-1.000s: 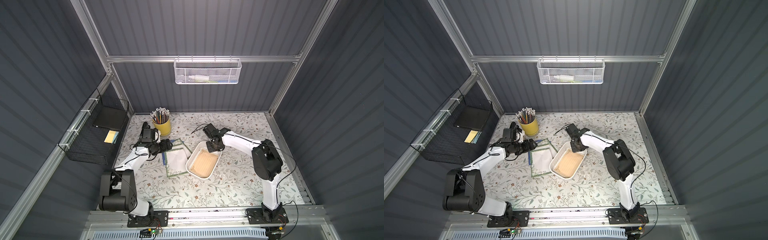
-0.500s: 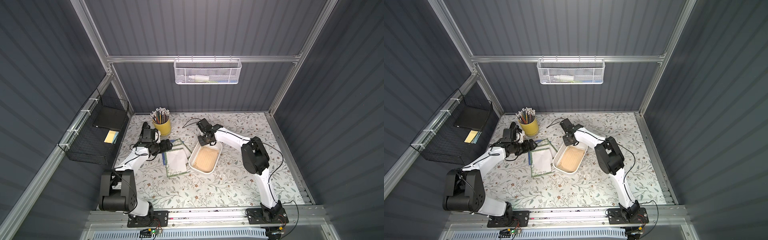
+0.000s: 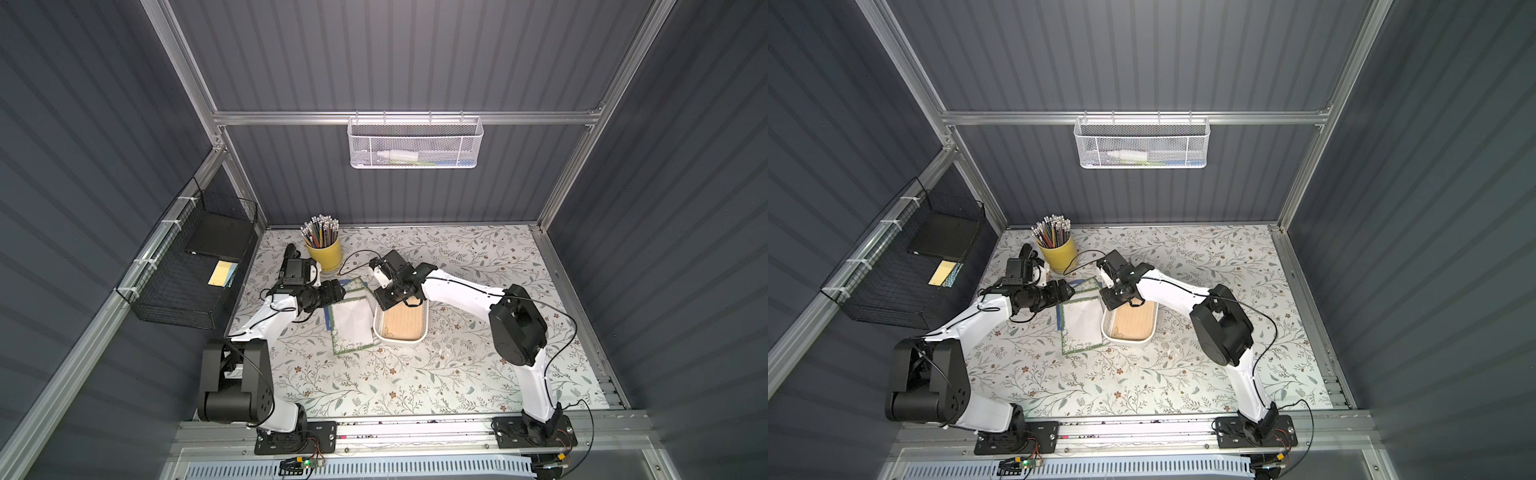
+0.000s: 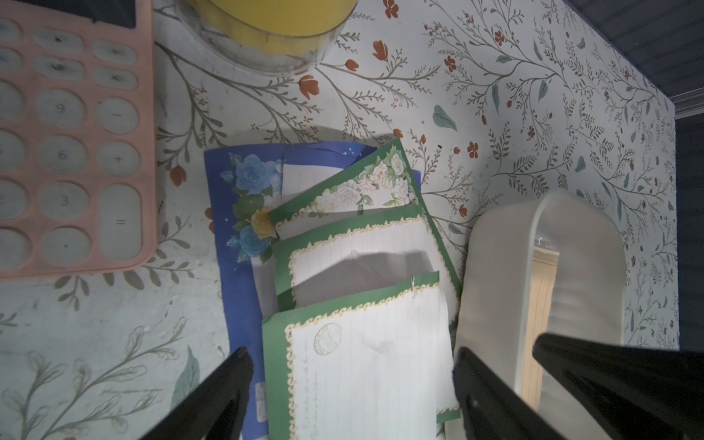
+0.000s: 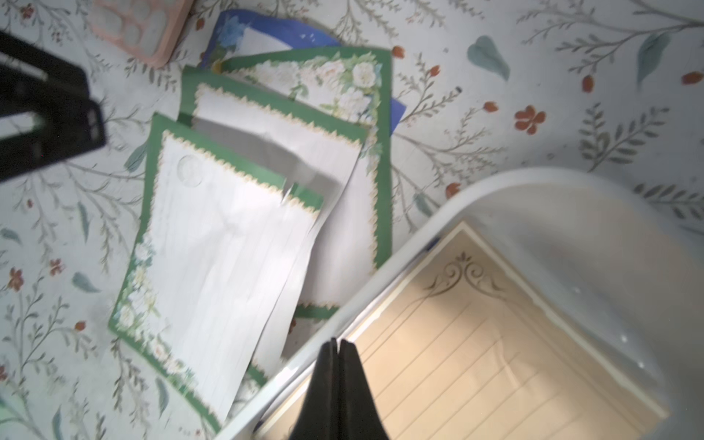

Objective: Take out the stationery paper from the storage box
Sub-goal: Adjust the storage box at the center of the board.

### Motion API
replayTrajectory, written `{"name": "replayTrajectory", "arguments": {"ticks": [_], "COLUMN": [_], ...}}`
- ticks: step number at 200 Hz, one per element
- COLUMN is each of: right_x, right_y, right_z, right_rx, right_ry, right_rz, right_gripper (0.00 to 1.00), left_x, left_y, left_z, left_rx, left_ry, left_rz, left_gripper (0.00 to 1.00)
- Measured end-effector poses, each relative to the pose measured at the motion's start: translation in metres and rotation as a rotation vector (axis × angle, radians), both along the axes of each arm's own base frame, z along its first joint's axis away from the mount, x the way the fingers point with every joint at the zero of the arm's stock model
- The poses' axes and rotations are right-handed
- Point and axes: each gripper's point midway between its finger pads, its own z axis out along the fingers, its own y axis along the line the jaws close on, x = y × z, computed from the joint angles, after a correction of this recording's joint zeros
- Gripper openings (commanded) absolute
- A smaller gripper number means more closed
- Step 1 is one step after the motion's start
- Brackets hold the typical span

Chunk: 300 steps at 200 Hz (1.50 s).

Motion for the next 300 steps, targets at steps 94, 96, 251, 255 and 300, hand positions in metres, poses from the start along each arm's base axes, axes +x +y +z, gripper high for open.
{"name": "replayTrajectory", "arguments": {"ticks": [94, 96, 251, 255, 300], "right_x": [-0.054, -0.054, -0.04, -0.038, -0.023], "right_y": [-0.06, -0.061, -0.163, -0.164, -0.149], "right_z": [-0.013, -0.013, -0.019, -0.018, 0.0], "right_rx": [-0.137, -0.14, -0.42, -0.419, -0.317], "right_ry": [0.097, 0.098, 0.021, 0.018, -0.033], "right_rz": [-0.061, -0.065, -0.273, -0.278, -0.289], "right_gripper": [0.0, 0.0, 0.04, 0.09, 0.57], "left_x": [0.0, 0.0, -0.004, -0.004, -0.006], "left_y": [-0.001, -0.001, -0.001, -0.001, -0.002], "left_z": [-0.002, -0.002, -0.007, -0.007, -0.01], "left_rx": [-0.004, -0.004, -0.007, -0.008, -0.015], "left_ry": [-0.005, -0.005, 0.01, 0.01, 0.017], "left_rz": [-0.002, -0.002, 0.003, 0.003, 0.002], "left_gripper": [0.85, 0.85, 0.85, 0.85, 0.85]}}
